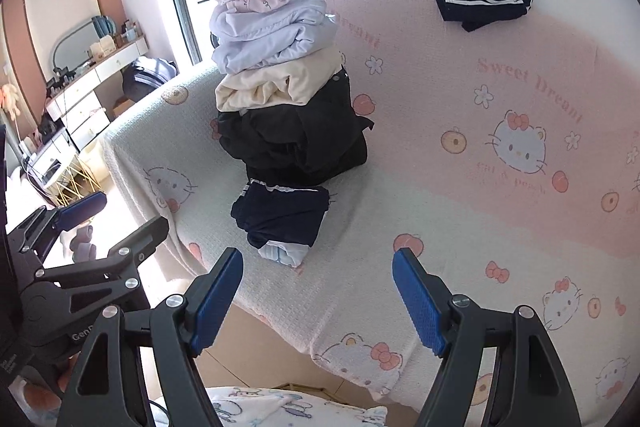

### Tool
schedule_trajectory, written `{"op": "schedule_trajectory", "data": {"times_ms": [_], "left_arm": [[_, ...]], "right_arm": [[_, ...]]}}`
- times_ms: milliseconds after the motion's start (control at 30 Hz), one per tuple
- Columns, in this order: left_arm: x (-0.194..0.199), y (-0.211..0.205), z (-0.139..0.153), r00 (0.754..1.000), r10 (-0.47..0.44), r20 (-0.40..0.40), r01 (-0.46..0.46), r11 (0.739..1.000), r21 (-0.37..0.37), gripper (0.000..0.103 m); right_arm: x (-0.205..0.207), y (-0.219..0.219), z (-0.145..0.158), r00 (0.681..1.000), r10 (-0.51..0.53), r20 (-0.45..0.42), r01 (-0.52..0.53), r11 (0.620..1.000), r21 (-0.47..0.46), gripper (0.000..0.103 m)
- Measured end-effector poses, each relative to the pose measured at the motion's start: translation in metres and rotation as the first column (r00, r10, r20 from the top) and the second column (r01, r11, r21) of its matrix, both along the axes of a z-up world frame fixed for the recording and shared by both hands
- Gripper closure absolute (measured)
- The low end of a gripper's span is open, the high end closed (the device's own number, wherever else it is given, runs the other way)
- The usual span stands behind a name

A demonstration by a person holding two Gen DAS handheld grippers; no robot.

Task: Fold clothes

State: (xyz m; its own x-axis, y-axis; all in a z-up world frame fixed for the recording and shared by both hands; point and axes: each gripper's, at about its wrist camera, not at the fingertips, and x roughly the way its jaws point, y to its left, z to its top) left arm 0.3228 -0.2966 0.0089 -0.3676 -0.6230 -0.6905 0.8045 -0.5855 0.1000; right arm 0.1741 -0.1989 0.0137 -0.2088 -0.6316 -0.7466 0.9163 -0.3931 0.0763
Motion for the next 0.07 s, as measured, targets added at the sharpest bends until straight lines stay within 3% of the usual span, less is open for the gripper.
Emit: {"op": "schedule_trajectory", "data": {"times_ms": [67], "left_arm": [[-0.0002, 0.0012, -0.0004, 1.0, -0.01, -0.003, 0.01, 1.0, 0.01, 0.021]], "right_arm": [[0.0009, -0.0008, -0.0013, 1.0, 0.001, -0.006, -0.001, 1.0, 0.011, 0.026]]}}
